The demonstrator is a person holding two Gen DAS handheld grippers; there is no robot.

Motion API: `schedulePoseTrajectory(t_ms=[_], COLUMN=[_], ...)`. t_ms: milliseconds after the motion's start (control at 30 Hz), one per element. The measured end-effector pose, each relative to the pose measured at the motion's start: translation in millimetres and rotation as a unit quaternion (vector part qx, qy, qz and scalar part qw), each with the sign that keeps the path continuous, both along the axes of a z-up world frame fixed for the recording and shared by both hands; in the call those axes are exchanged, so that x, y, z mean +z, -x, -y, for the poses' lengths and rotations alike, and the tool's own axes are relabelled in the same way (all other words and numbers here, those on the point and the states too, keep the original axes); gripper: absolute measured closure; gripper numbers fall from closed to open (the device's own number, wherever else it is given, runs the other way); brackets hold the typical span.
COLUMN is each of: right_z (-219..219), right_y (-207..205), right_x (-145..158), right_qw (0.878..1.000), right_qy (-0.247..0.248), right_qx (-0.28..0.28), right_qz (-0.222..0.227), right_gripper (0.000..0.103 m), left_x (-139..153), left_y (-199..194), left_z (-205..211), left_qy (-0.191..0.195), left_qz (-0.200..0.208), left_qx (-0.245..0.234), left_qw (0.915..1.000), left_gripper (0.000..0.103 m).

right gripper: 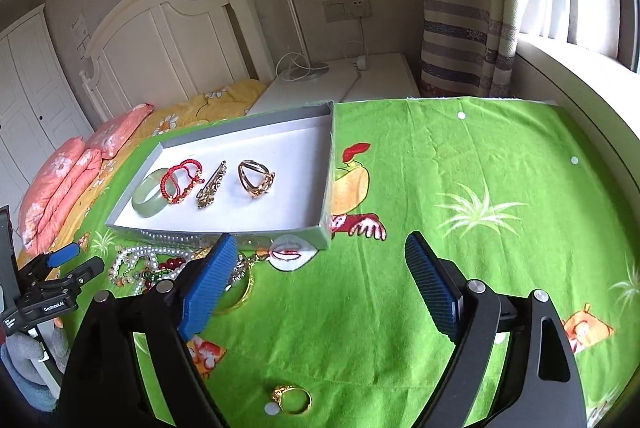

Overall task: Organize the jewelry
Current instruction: 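Lift both tools out of the box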

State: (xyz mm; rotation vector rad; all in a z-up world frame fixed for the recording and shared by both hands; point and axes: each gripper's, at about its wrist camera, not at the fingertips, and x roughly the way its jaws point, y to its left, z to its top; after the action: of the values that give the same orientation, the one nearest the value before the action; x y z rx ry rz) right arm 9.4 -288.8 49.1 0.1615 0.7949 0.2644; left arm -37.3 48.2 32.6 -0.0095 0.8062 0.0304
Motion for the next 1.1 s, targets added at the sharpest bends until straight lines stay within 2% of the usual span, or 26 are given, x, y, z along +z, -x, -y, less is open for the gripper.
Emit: schedulePoseTrajectory(t_ms=[167,333,467,633,867,1100], right_z=[12.6,7.6,-9.6,-38.5,-81.2,-95.6], right_y=[15.1,27.8,31.4,25.4,16.3,12.5], right_x=[-10.5,-18.5,-17.8,-20.6,-28.9,-35.8], right_qw=[1.0,1.0,0.999,0.996,0.989,0.982], right_qy=[0.001,0.01,0.033,0.044,0.09,0.132], right_qx=[-0.01,0.0,0.025,0.066,0.106,0.115], right_qz=[-0.015,-0.026,-0.024,-0.039,-0.057,-0.068], right_gripper=[0.019,0.019,0.017,0.017,0.017,0.017], left_x=[-8.6,-13.7,-18.6,-27.4,-29.2,-30.0], left_y=[12.2,18.7,12.8,1.8,-0.1,-2.2], left_z=[-8.4,-16.7,-17.3,-14.2,-18.0,-15.7], left_qy=[-0.002,0.018,0.025,-0.005,0.008,0.008], left_qz=[-0.005,-0.01,-0.028,-0.064,-0.067,-0.069], left_qx=[0.007,0.012,0.016,0.043,0.04,0.037], left_qw=[1.0,0.9997,0.9992,0.997,0.9969,0.9969], left_gripper=[0.007,0.007,0.007,0.007,0.005,0.003])
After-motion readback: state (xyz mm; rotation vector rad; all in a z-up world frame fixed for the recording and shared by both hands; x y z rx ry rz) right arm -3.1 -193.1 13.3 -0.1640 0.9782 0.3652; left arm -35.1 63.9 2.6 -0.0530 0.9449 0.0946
